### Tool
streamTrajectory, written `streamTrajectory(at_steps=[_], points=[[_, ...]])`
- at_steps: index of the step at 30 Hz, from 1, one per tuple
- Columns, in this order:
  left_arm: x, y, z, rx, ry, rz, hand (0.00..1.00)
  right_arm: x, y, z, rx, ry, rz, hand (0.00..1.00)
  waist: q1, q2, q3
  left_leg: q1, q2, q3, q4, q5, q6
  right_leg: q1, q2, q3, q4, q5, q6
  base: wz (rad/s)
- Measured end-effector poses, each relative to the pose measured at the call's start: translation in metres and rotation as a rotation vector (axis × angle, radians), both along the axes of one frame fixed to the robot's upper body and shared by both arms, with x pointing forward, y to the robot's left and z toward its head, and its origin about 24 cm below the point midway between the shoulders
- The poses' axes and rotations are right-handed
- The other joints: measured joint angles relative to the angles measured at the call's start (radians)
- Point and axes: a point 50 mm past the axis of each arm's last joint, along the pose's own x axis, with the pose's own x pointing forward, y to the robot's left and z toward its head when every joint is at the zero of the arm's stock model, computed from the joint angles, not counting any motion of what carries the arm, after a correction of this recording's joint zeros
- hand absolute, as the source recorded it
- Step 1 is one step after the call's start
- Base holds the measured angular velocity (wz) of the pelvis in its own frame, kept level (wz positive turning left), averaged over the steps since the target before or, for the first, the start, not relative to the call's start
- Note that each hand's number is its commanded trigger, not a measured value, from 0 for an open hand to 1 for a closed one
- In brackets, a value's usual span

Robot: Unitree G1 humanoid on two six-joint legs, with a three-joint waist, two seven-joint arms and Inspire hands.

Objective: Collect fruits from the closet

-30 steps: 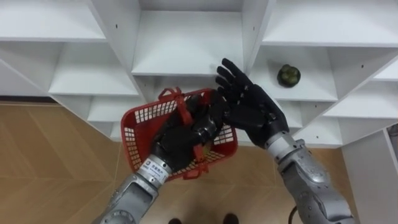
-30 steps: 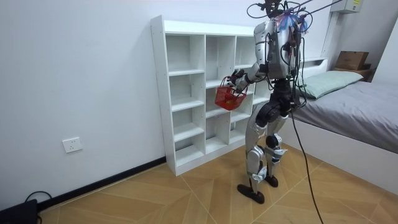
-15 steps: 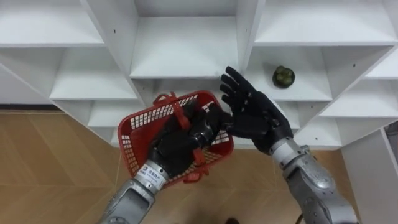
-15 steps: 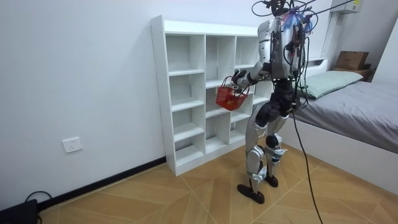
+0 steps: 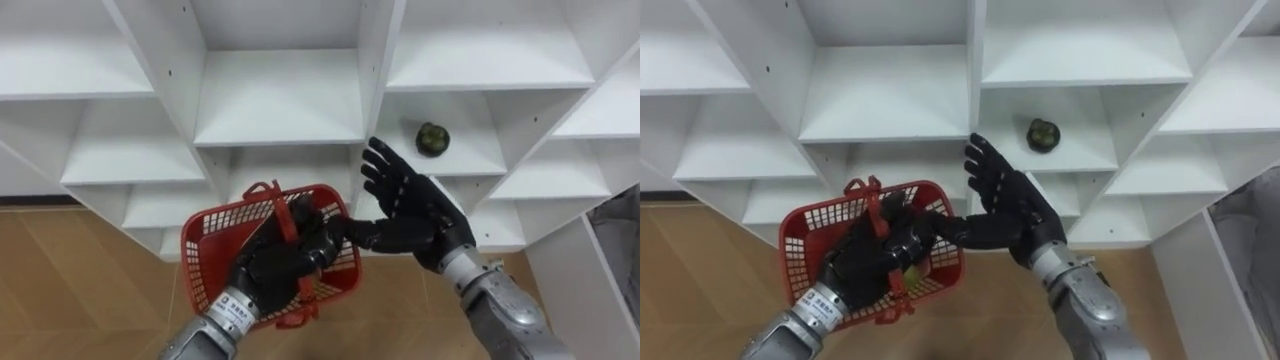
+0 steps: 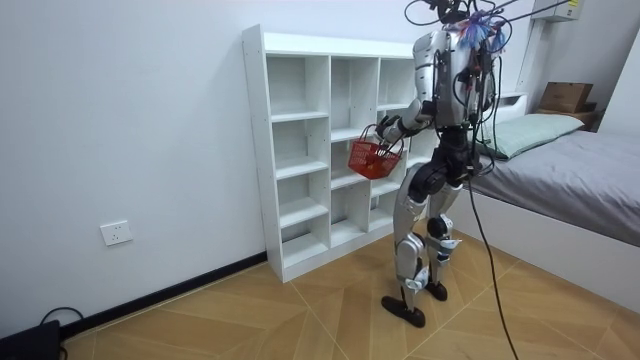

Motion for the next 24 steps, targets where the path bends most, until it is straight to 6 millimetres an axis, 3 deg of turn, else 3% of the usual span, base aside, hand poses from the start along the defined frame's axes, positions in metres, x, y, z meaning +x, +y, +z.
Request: streamTrajectory(at_steps=[8,13,24], points=[[-0.003,0.005,-0.002,0.014,0.010,0.004,1.00,-0.014,-0.009,-0.004,-0.056,0.018,-0.033,0.00,-0.012,0.005,-0.0054,0.029,0.002,0.000,-0.002,-0.010,-0.002,0.027,0.007,0.014,-0.010,0.001,0.002,-0.06],[-0.019,0.010,-0.012,0.026,0.067,0.018,1.00,-0.017,-0.010,-0.002,-0.121,0.002,-0.051,0.00,-0.022,0.014,-0.0117,0.070,0.000,0.026,-0.028,-0.010,-0.002,0.036,0.016,0.057,-0.004,0.000,0.004,-0.21],[-0.024,0.015,-0.016,0.047,0.088,0.015,1.00,-0.014,-0.029,-0.003,-0.204,0.014,-0.171,0.00,-0.048,0.008,-0.0081,0.077,-0.002,0.030,-0.039,-0.010,-0.002,0.034,0.017,0.059,-0.008,0.000,0.004,-0.03]])
